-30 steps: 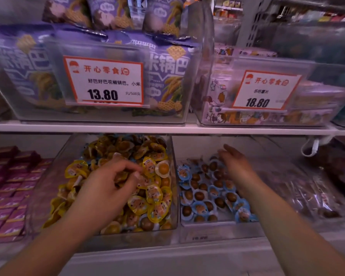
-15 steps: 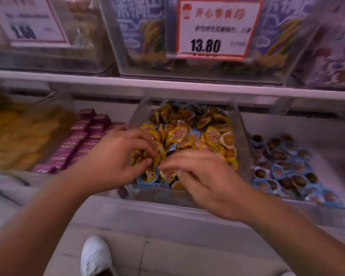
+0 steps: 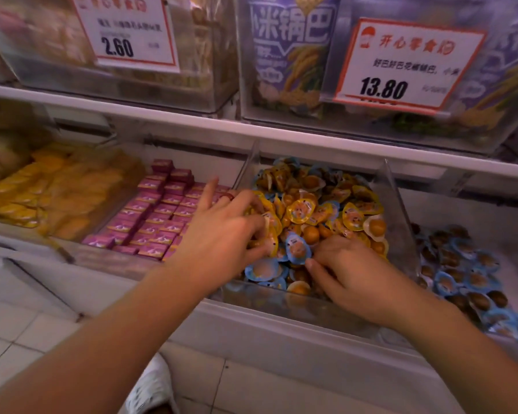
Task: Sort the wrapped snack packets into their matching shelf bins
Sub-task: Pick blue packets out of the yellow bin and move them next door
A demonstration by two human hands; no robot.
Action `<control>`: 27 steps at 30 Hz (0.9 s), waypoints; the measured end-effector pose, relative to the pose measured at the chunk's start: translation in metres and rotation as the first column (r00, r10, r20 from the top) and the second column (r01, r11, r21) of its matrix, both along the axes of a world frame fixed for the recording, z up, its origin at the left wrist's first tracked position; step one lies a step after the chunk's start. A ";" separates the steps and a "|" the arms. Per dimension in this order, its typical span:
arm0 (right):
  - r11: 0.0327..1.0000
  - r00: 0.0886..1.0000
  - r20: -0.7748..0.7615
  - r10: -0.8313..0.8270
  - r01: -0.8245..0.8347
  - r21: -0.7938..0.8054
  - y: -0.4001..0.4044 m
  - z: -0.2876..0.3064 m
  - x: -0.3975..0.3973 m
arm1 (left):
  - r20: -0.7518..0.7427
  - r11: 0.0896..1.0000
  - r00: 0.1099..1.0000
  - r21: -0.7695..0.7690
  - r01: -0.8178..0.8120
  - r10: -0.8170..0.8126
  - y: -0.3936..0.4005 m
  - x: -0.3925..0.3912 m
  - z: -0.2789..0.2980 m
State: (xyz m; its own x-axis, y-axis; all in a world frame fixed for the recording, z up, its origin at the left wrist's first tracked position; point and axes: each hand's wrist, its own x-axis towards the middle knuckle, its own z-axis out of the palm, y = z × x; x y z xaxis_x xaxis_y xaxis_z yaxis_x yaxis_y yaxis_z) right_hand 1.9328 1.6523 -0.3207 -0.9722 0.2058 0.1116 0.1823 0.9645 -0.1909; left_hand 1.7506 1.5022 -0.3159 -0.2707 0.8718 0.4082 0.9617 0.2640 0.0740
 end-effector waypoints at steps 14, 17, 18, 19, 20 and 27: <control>0.955 0.988 -0.013 0.156 -0.154 -0.253 -0.035 -0.010 -0.018 | 0.244 0.985 0.954 0.049 0.166 -0.173 -0.001 -0.022 0.002; 0.980 0.992 0.036 0.122 -0.115 -0.160 -0.028 -0.007 -0.015 | 0.273 0.978 0.940 0.016 0.209 -0.205 -0.012 -0.027 0.014; 0.979 0.994 0.047 0.102 -0.092 -0.183 -0.025 -0.005 -0.013 | 0.263 0.974 0.939 0.002 0.227 -0.220 -0.017 -0.026 0.017; 0.973 0.995 0.057 0.084 -0.070 -0.218 -0.023 -0.004 -0.012 | 0.230 0.971 0.947 -0.024 0.237 -0.226 -0.021 -0.024 0.020; 0.970 0.995 0.069 0.070 -0.052 -0.239 -0.023 -0.004 -0.012 | 0.177 0.970 0.959 -0.067 0.236 -0.221 -0.026 -0.021 0.020; 0.979 0.996 0.086 0.024 -0.006 -0.202 -0.032 -0.014 -0.020 | -0.064 0.925 0.994 -0.374 0.057 -0.088 -0.037 -0.006 0.006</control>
